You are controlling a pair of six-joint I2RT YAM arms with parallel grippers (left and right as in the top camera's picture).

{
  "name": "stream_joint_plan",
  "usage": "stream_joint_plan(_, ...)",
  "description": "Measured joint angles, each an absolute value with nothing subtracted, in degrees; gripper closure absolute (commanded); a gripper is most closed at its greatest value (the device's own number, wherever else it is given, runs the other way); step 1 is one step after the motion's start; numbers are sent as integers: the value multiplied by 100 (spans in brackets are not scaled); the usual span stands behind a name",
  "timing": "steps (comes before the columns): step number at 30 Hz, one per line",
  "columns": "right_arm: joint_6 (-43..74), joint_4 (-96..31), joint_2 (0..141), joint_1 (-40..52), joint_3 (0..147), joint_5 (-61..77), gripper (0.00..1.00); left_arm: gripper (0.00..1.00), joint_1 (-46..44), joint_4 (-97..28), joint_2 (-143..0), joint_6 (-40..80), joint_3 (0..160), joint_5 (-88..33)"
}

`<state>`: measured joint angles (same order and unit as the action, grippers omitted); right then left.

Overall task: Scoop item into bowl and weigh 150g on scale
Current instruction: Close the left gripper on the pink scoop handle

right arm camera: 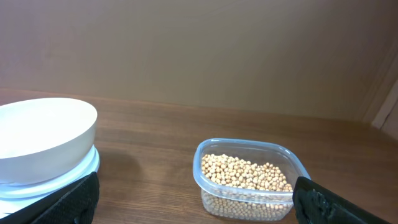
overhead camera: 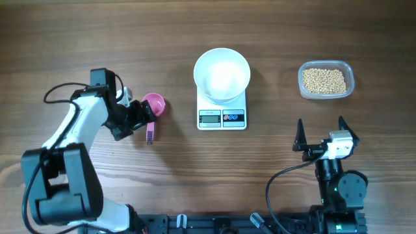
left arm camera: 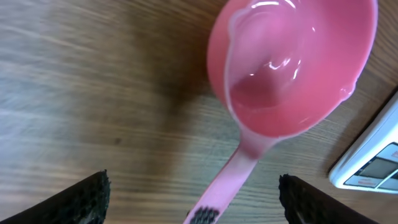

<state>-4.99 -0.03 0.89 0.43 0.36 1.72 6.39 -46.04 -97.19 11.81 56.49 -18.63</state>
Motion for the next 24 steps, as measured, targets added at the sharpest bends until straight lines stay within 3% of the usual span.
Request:
stream_joint_plan(3, -499, -5, 89, 43, 36, 172, 0, 11, 639, -4604, -9839, 838, 5649, -2075)
stream_joint_plan(7, -499, -5, 89, 43, 36, 172, 0, 27, 639, -4595, -9874, 467, 5645, -2272)
stream_joint_plan(24, -497, -3, 89, 43, 36, 172, 0, 34, 639, -4440, -10169, 200, 5645, -2392)
